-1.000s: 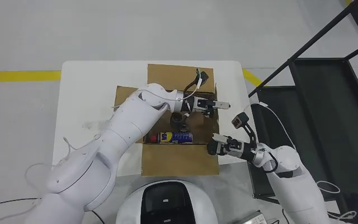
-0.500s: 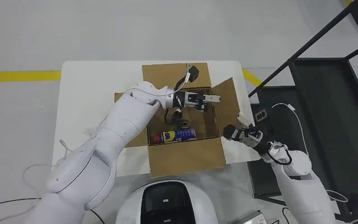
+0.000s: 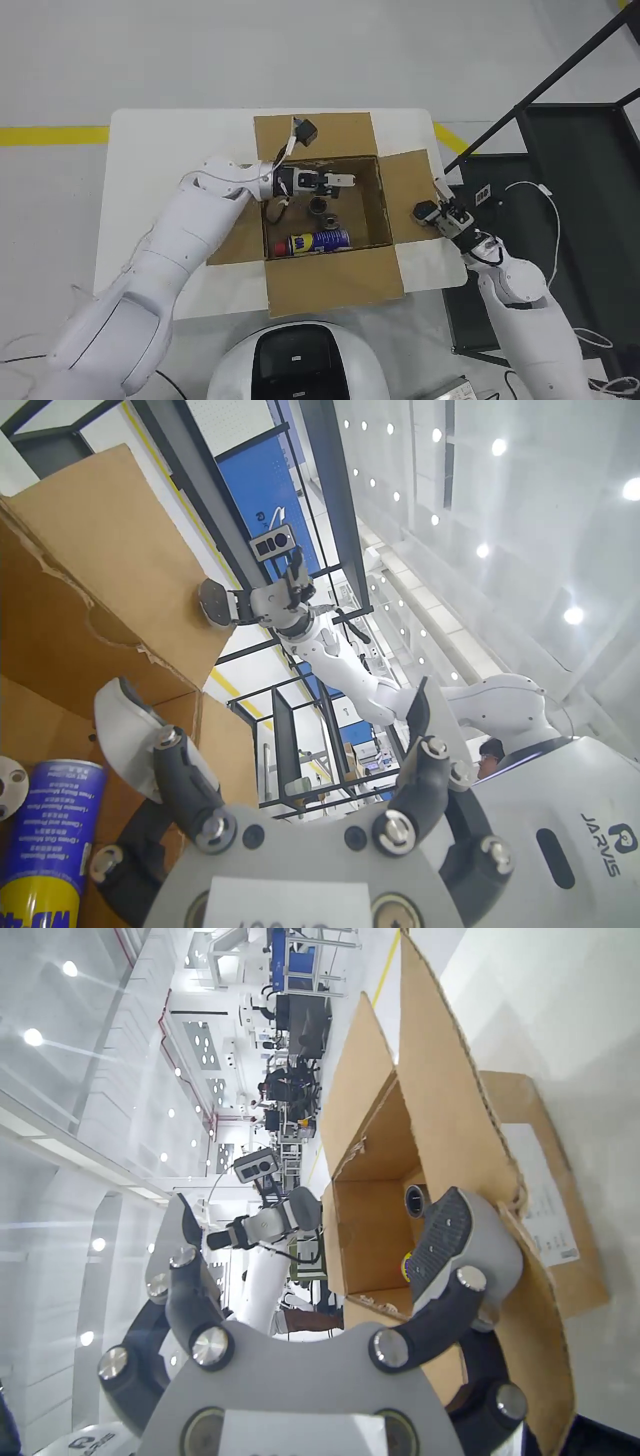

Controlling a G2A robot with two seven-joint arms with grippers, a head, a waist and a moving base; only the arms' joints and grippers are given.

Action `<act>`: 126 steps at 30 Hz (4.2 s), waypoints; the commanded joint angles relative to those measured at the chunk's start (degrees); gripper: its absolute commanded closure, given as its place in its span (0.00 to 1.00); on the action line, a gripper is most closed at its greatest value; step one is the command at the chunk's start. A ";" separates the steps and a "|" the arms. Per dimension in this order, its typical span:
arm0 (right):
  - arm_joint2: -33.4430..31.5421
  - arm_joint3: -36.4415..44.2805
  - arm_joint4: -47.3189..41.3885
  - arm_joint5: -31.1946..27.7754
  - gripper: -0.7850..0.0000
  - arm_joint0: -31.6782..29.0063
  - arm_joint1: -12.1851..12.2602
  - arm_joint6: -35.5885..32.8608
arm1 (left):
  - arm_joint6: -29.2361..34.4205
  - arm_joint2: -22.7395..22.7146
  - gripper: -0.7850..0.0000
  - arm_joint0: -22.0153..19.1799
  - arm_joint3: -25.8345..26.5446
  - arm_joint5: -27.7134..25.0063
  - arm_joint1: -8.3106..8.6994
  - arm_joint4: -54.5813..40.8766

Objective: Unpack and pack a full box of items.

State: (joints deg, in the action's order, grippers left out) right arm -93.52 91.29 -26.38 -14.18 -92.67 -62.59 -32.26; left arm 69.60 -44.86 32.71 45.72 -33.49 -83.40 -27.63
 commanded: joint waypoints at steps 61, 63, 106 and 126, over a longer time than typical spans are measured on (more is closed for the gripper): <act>29.34 10.54 59.86 9.00 0.00 21.73 -1.95 -5.46 | 5.15 -42.14 0.00 26.07 31.56 20.20 17.73 8.25; 29.34 10.54 59.86 9.00 0.00 21.73 -1.95 -5.46 | 6.37 -41.34 0.00 24.77 30.60 20.86 17.94 9.79; 49.59 -2.71 77.60 17.32 0.00 39.78 -7.56 -15.71 | 14.31 -37.60 0.00 22.21 27.12 17.55 19.87 8.89; 52.79 -11.99 76.11 14.63 0.00 43.94 -10.68 -13.45 | 9.83 -52.93 0.00 26.81 37.98 23.23 23.10 5.97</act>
State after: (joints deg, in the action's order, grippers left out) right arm -41.00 79.77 49.72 0.47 -49.12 -73.04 -45.81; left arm 79.12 -97.18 59.08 82.80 -10.89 -60.49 -21.43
